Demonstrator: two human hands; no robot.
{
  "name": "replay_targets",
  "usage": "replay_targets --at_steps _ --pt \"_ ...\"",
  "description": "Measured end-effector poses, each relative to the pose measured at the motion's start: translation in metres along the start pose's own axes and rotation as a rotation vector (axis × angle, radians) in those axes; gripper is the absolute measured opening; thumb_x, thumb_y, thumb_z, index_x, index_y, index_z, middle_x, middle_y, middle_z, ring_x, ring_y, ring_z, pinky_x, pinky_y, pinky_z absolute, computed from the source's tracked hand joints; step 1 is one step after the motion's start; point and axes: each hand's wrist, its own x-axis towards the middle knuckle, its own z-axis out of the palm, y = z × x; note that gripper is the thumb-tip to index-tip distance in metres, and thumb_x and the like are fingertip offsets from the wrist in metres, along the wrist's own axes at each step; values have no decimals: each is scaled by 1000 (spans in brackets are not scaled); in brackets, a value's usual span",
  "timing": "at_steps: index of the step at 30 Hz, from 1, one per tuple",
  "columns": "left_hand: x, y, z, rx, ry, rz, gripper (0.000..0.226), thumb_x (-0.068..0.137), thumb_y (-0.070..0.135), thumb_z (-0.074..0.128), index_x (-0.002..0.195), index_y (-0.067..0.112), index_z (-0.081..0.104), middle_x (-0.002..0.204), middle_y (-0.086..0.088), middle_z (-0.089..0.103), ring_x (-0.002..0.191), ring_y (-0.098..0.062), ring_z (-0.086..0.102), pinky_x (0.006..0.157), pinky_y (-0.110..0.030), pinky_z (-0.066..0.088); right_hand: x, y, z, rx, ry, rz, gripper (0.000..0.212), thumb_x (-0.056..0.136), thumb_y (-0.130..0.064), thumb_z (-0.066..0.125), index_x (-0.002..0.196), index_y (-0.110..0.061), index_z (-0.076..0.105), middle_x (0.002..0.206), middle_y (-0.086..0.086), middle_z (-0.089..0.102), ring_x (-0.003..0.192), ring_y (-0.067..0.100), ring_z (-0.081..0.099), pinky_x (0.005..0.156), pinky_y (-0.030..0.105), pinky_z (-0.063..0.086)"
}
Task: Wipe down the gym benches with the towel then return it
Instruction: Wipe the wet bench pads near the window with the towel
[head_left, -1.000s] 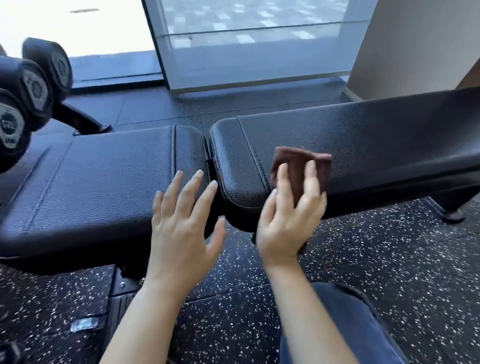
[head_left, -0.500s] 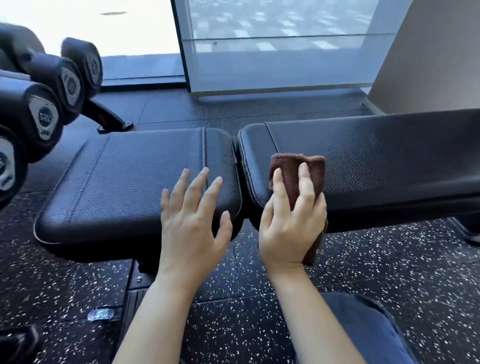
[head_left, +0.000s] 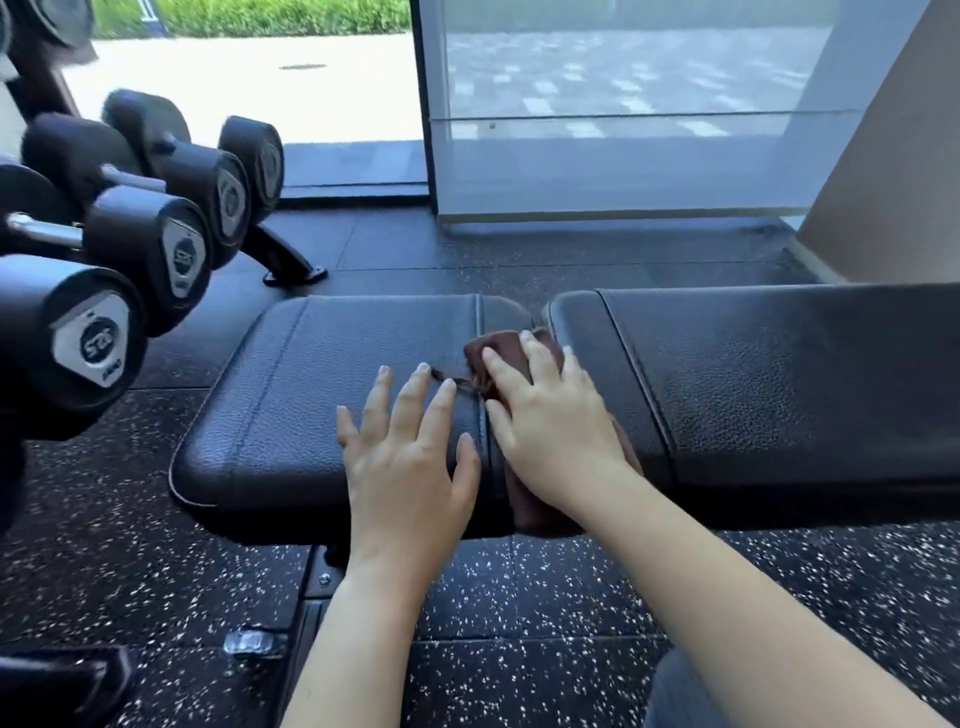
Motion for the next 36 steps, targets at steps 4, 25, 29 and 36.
replay_targets --at_steps 4,25,29,36 --pt "10 -9 3 18 -54 -57 46 80 25 58 123 9 59 132 -12 54 129 -39 39 102 -65 19 38 8 6 48 -6 20 49 95 -34 38 143 -29 28 152 12 19 131 43 25 106 50 26" --pt "52 -56 -16 117 -483 144 65 80 46 25 134 18 49 141 -8 44 128 -26 39 102 -42 25 116 6 8 121 -66 203 44 95 -26 40 139 -29 37 150 10 24 122 40 35 105 44 30" --pt "50 -54 -16 74 -466 87 69 78 48 23 134 17 49 144 -8 41 131 -24 35 105 -44 25 81 -1 2 125 -62 139 45 94 -26 45 138 -28 39 150 10 23 123 39 34 105 44 30" --pt "51 -50 -14 42 -380 29 62 75 44 36 122 12 60 134 -10 52 123 -27 47 100 -47 36 42 -10 3 123 17 -64 42 93 -25 47 135 -26 46 147 12 32 121 40 36 102 48 35"
